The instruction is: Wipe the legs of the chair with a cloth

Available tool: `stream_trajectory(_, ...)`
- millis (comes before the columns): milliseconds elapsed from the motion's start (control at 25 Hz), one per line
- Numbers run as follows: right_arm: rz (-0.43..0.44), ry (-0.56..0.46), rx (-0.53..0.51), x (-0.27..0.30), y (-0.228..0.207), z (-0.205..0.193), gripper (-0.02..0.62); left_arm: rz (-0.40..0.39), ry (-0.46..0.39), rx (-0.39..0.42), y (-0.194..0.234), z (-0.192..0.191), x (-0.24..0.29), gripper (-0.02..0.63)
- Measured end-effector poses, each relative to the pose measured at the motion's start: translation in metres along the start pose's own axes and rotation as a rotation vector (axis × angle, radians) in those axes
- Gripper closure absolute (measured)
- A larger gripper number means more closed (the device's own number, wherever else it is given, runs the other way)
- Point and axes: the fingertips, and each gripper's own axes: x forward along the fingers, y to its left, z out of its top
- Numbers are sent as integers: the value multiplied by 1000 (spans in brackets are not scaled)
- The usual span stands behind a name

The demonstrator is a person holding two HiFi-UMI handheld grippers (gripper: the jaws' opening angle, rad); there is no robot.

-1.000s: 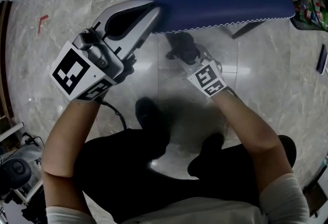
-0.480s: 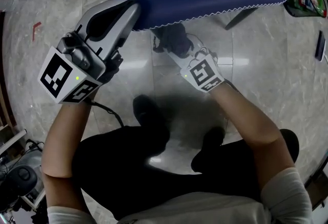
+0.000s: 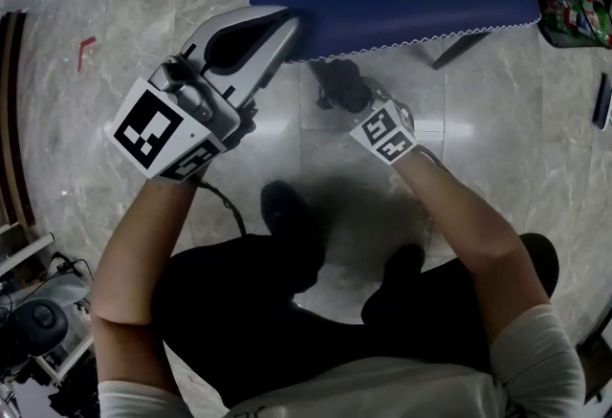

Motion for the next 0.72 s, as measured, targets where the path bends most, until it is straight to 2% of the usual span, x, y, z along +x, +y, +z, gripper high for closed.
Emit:
stream_trajectory(80, -18, -92, 16, -20, -3, 41, 472, -13, -5, -5, 1, -1, 0, 601)
stream_trajectory(240, -33, -337, 24, -77, -5, 142, 471, -20, 13, -2, -1, -2, -1, 600)
stream_trajectory(360, -59, -446, 4, -101, -11, 183, 471, -32, 14, 7, 0, -1, 0, 600)
stream_trajectory(440, -73, -451, -10, -96, -9, 174, 472, -31, 18, 10, 0, -2, 0, 600)
stream_trajectory(560, -82, -388, 7, -67, -5, 125, 474, -23, 10, -5, 0, -2, 0, 601)
stream_trajectory(640, -73, -300, -2, -42, -3, 82, 474, -14, 6, -7, 1, -1, 0, 601)
stream_trajectory(720, -55, -162, -21, -13, -1, 28, 476, -8, 6, 0, 2, -1, 1, 601)
